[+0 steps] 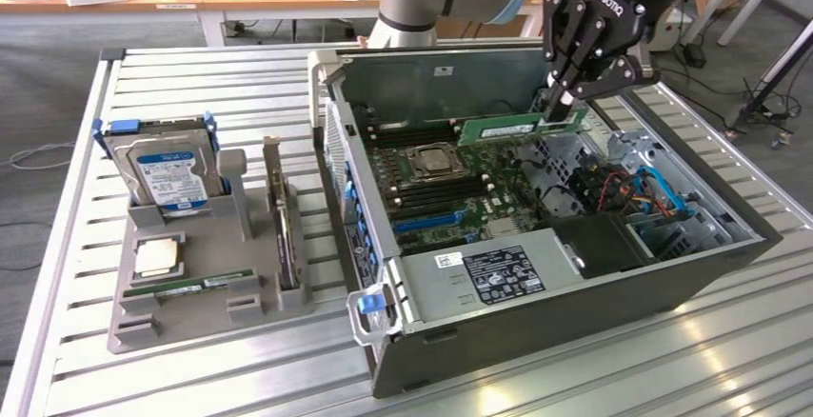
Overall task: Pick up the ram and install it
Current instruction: 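Pick up the ram and move it above insertion slot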
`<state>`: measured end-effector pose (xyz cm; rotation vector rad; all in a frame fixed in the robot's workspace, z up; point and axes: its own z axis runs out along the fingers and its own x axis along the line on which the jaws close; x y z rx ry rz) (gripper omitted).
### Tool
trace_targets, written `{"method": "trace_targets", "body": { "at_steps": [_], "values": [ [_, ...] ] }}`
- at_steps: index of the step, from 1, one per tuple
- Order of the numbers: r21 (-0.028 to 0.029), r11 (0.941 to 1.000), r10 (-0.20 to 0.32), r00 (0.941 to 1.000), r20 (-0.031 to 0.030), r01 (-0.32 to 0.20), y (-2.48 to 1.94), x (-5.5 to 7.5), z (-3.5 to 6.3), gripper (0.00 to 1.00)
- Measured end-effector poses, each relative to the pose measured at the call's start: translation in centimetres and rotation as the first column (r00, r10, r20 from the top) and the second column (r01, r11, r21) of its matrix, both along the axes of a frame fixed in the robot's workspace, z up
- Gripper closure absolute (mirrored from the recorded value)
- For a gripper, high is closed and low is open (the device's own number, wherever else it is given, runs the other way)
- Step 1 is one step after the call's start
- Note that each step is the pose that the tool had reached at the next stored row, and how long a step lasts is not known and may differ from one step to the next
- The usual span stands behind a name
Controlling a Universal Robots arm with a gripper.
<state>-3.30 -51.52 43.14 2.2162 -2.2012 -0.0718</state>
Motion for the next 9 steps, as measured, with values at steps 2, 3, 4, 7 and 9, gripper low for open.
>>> {"method": "trace_targets", "body": {
  "at_steps": [2,3,4,7,9],
  "values": [
    [0.0001,1.0,0.0,1.0,0.0001,0.0,0.26,0.0,-0.02,0.88],
    [0.0,1.0,0.0,1.0,0.0,0.0,0.4,0.0,-0.03,0.88],
    [0.0,1.0,0.0,1.0,0.0,0.0,0.55,0.0,-0.03,0.88],
    [0.0,1.0,0.0,1.0,0.0,0.0,0.99,0.0,-0.07,0.88],
    [0.0001,1.0,0.0,1.0,0.0,0.0,1.29,0.0,-0.09,0.88]
  ]
}}
